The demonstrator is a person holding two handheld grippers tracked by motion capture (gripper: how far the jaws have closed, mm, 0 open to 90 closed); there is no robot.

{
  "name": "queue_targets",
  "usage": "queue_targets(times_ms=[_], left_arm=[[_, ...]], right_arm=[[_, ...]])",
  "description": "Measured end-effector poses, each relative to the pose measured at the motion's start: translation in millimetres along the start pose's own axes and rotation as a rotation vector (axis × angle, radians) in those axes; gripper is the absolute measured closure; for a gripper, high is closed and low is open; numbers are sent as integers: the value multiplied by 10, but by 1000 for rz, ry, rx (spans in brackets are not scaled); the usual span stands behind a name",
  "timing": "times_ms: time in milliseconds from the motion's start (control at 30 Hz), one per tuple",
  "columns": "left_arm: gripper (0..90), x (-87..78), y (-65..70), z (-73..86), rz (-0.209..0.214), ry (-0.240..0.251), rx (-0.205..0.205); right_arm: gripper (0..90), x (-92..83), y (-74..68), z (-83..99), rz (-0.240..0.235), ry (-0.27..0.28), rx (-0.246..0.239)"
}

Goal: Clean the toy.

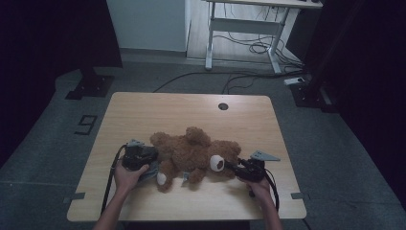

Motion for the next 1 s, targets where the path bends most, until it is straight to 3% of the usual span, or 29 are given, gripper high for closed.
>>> queue_targets(times_ms=[33, 133, 200, 333, 433, 567, 767, 867, 1000], left_arm=[[784, 31, 128, -39, 46, 10, -1], [784, 79, 249, -84, 75, 16, 7], [784, 157, 406, -141, 122, 24, -8], [786, 240, 483, -195, 86, 25, 19], [789, 272, 453, -252, 80, 32, 1], [790, 322, 351, -396, 62, 41, 6], [789, 418, 198, -469, 56, 53, -30], [786, 362, 184, -441, 57, 59, -28], [783, 93, 126, -465, 50, 99, -26]], right_arm=[[514, 2, 1, 0, 1, 1, 1], [514, 1, -2, 0, 3, 0, 1], [516, 3, -4, -1, 5, 1, 1], [529, 17, -14, -8, 8, 4, -10], [551, 42, -41, -21, 14, 13, -20], [571, 177, -62, -87, 19, 18, -101], [569, 365, 63, -168, 39, 30, -135], [560, 380, 115, -192, 44, 24, -144], [552, 320, 101, -167, 39, 2, -174]])
Point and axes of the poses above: each handheld gripper's, and its own axes: x roughly forward along the jaws, z roughly out of its underside, y roughly to its right, the point moved 5 cm from there along x, roughly forward along the jaws, and after that the axes turned 11 degrees about y, right-handed, at the moved point
